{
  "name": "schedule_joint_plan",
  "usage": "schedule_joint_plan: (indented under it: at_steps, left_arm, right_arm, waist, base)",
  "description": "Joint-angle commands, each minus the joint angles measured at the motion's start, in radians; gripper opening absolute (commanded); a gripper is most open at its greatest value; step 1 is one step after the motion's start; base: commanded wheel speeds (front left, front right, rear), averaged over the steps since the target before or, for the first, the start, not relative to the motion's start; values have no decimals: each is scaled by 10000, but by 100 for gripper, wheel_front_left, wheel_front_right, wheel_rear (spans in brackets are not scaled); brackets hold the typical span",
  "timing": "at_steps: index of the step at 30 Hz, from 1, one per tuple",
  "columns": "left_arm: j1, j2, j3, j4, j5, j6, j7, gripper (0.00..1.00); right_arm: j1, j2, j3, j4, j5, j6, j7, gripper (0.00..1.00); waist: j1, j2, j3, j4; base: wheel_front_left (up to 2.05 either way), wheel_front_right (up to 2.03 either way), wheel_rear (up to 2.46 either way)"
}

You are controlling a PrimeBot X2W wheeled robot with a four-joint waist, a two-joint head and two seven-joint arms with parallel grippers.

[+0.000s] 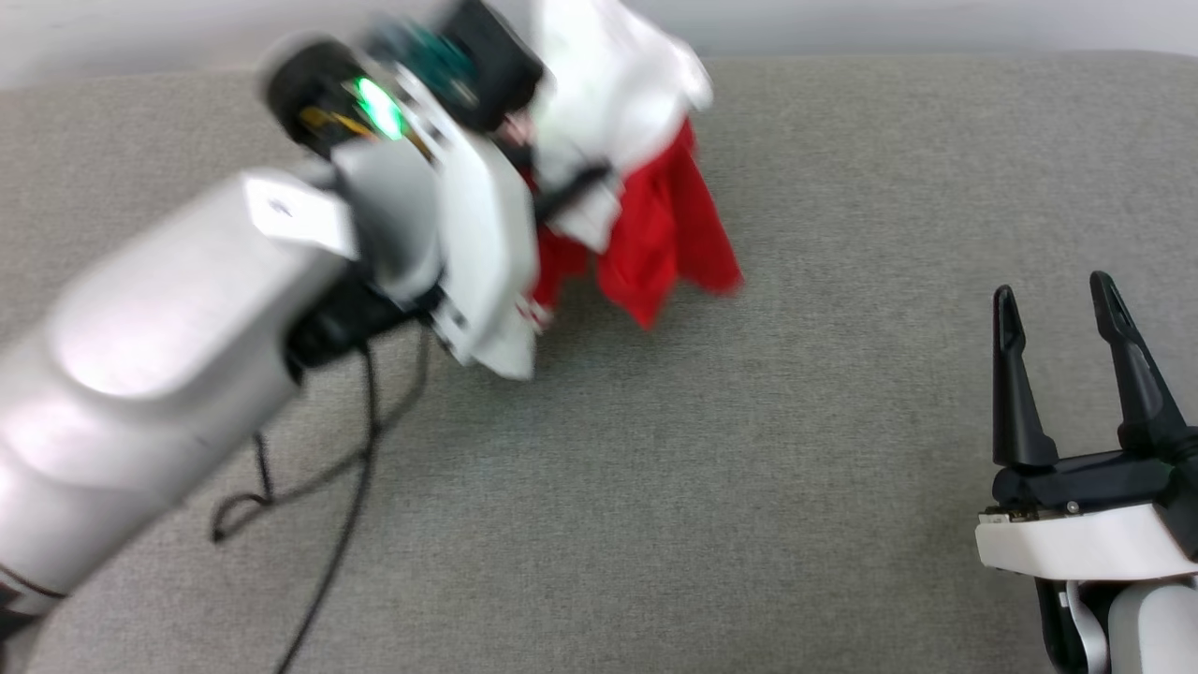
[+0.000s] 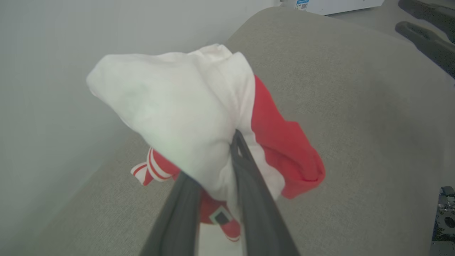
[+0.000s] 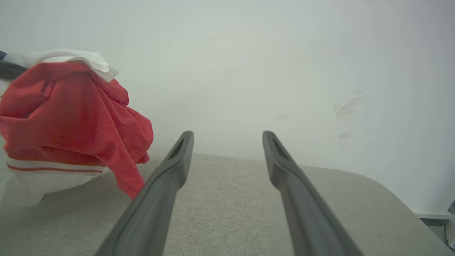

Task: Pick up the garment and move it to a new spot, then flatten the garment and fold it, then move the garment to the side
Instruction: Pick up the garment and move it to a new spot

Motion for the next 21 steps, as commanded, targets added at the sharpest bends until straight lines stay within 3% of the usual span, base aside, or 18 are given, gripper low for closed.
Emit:
schedule_joint_plan:
  at_steps: [1,9,15,21]
  left_arm:
    - [262,-273,-503,-99,164,29,-263,0]
    - [1352,-1445,-1590,310,441,29,-752,0]
    - [2957,-2429,-1675,708,1081,27,-74,0]
    - [3963,-3008,-1680,1039,1576,27,457,0]
  right_arm:
    - [131,20,-58,-17,78,-7,-21,100]
    - [16,17,-138,-68,153,-7,-21,100]
    - [-78,18,-157,-59,171,-7,-21,100]
    - [-183,18,-113,31,189,-7,-21,100]
  waist:
    - [1,0,-16,-182]
    - [1,0,133,-343]
    - [1,0,334,-425]
    - [1,0,450,-488]
  base:
    - [0,0,0]
    - [0,0,0]
    - [0,0,0]
    - [0,0,0]
